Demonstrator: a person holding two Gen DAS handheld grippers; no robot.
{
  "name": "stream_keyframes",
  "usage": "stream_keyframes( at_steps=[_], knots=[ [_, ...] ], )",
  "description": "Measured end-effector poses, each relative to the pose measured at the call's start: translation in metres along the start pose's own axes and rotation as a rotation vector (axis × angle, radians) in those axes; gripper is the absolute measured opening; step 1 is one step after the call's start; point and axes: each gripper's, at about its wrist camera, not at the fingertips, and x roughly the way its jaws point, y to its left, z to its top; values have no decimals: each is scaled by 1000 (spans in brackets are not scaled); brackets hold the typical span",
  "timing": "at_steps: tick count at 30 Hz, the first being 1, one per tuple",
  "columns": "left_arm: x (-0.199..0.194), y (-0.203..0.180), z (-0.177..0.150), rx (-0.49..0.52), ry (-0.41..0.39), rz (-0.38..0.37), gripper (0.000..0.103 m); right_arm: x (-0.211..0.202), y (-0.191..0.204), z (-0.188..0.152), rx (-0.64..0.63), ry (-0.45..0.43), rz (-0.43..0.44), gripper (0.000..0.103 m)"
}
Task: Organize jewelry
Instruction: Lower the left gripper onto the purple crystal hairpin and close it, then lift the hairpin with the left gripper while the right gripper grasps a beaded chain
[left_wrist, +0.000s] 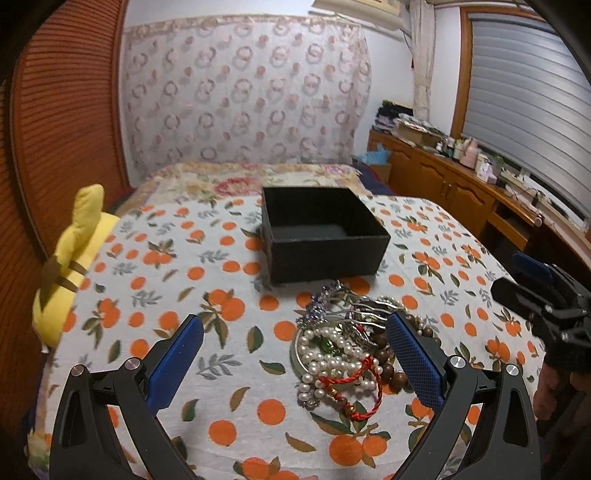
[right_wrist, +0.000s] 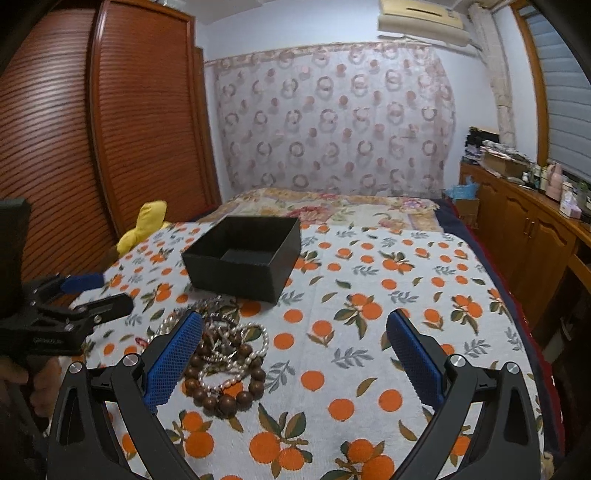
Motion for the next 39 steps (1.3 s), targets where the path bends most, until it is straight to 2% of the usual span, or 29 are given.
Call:
stream_keyframes(
  at_steps=[2,9,16,20,32,34,36,39],
  knots=[
    [7,2,0,-8,15,-21,95,4,2,-2,-11,19,22,98],
    [36,7,8,-19,94,-112,69,14,6,-9,-43,72,55,97],
    [69,5,16,-38,184,-188,55,23,5,-13,-46,117,94,88],
    [85,7,20,-77,226,-224,45,27,7,-16,-48,139,118,87],
    [106,13,24,-126,273,-259,42,31,14,-24,-59,160,136,87],
    [107,15,23,-144,274,-279,38,31,13,-24,-58,161,134,87],
    [106,16,21,-150,280,-281,24,31,12,-25,-57,160,131,87],
    [104,15,18,-138,275,-274,23,31,11,-25,-57,159,127,87]
  ],
)
